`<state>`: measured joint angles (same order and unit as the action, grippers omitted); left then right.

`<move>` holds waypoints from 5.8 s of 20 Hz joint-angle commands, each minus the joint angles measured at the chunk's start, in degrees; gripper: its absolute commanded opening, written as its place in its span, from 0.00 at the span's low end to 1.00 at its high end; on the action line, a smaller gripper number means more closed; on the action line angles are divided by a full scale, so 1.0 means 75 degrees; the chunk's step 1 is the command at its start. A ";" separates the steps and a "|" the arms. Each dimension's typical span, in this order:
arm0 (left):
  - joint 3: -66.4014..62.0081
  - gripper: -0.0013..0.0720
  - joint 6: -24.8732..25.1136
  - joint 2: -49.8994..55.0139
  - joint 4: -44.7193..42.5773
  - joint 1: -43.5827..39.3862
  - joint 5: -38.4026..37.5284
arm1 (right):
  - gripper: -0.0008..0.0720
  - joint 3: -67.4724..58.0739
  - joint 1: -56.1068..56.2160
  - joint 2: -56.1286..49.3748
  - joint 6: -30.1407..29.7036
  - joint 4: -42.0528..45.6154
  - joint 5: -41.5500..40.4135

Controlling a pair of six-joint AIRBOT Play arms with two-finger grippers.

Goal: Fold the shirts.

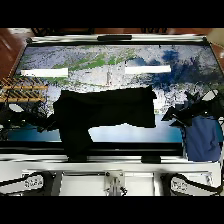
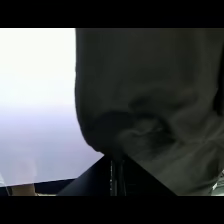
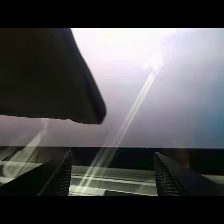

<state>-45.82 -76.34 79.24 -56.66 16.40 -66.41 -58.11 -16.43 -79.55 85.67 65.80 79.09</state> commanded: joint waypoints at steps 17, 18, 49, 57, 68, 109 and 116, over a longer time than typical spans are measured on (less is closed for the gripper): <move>-0.3395 0.06 0.0463 -0.2754 0.0050 -0.0050 0.0119 | 0.10 -0.1501 0.1737 0.1341 -0.1014 -0.0697 -0.1842; -0.4543 0.06 0.0705 -0.3197 0.0047 -0.0047 0.0239 | 0.10 -0.2127 0.1737 0.1985 -0.1361 -0.0714 -0.1988; -0.3526 0.06 0.0944 -0.0385 0.3060 -0.0134 0.2465 | 0.10 -0.3552 0.1740 -0.1833 0.0146 0.0012 -0.3625; -0.3529 0.07 0.1842 0.1964 0.3617 -0.1361 0.5415 | 0.10 -0.3552 0.1743 -0.2769 -0.0402 -0.0242 -0.6155; -0.3969 0.06 0.1996 0.1903 0.1492 -0.1020 0.1711 | 0.10 -0.3570 0.1737 -0.2122 -0.0356 0.0973 -0.3258; 0.1909 0.66 0.1495 -0.1661 -0.0443 0.1271 -0.1833 | 0.71 -0.1539 -0.0096 0.1265 0.0283 0.3016 0.1393; 0.2276 0.68 0.1504 -0.1614 -0.0038 0.1265 -0.1195 | 0.84 -0.1026 -0.0096 0.1265 -0.0239 0.2317 0.1364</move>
<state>-30.17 -65.32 67.33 -58.48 25.82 -77.73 -68.27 -17.08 -70.24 85.56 85.52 89.36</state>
